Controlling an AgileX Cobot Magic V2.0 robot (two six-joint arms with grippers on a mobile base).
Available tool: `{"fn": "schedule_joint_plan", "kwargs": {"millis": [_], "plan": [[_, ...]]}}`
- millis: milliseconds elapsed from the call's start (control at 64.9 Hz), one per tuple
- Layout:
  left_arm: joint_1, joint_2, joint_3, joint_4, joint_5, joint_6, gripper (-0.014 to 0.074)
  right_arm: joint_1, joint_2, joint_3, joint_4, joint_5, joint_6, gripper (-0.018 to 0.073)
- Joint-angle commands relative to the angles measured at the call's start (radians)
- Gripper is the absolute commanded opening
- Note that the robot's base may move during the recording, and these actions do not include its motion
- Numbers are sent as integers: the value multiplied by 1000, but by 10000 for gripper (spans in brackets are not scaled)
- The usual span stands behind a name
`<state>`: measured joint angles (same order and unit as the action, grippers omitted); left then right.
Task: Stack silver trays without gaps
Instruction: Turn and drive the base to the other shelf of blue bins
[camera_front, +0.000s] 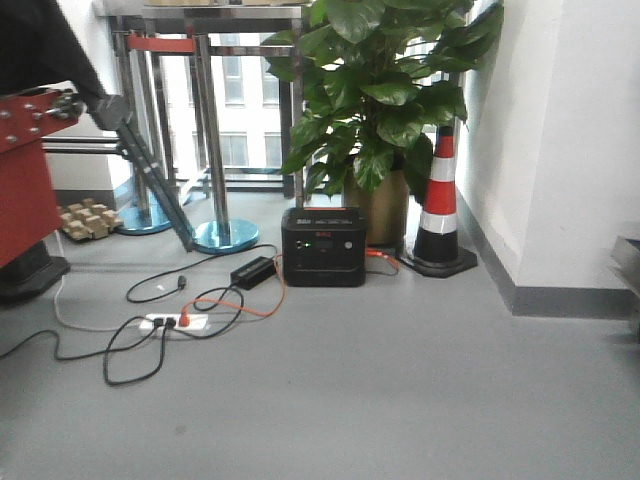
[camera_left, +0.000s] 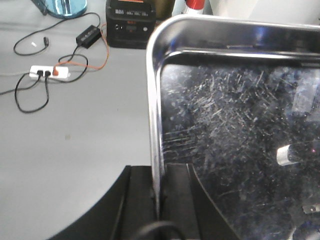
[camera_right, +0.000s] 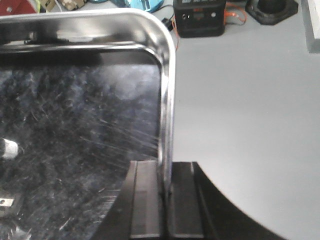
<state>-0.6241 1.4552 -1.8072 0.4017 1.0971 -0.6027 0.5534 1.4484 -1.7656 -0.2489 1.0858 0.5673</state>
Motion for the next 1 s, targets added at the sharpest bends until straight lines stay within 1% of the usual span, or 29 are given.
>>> {"fn": "schedule_joint_plan", "kwargs": {"millis": [0, 154, 278, 740, 987], "plan": [[-9, -12, -10, -2, -46, -2, -12, 7, -6, -11, -1, -49, -10, -74], [-9, -12, -10, 1, -46, -2, -12, 7, -6, -11, -1, -49, -10, -74], [-9, -12, -10, 37, -46, -2, -12, 7, -6, -11, -1, -49, -10, -74], [-9, -12, -10, 39, -46, -2, -12, 7, -6, -11, -1, -57, -10, -74], [-9, -12, -10, 58, -46, -2, -12, 7, -6, -11, -1, -72, -10, -74]]}}
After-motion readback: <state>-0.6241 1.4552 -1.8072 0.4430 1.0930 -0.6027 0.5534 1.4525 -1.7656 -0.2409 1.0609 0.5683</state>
